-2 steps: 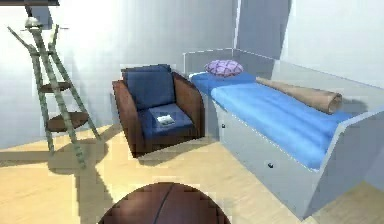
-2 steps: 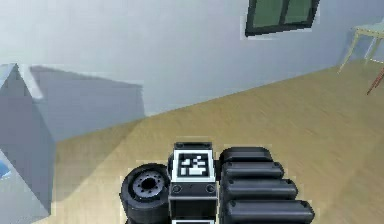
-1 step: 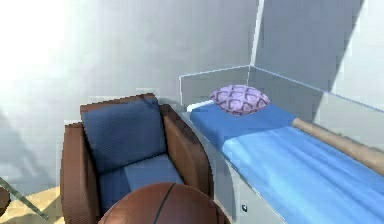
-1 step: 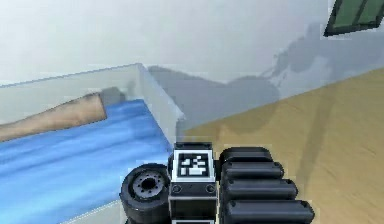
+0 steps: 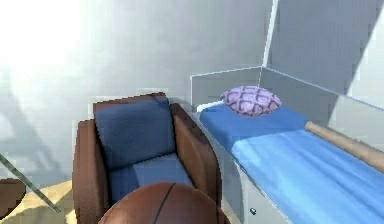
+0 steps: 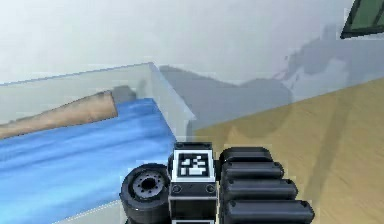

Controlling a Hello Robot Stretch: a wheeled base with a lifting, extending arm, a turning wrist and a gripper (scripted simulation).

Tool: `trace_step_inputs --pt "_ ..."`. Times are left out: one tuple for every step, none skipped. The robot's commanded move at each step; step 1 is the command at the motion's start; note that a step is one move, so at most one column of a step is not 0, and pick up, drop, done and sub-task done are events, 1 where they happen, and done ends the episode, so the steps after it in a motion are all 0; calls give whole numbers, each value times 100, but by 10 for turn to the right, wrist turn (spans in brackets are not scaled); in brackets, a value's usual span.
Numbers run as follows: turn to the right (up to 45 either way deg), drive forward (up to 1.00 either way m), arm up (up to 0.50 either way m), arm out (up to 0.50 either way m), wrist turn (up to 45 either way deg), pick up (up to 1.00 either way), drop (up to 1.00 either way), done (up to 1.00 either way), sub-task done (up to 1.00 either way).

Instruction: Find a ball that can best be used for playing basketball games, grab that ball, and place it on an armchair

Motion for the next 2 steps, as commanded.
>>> trace_step_inputs --pt "0 35 0 0 0 0 0 0 0" --pt "-450 0 0 0 0 0 0 0 0"
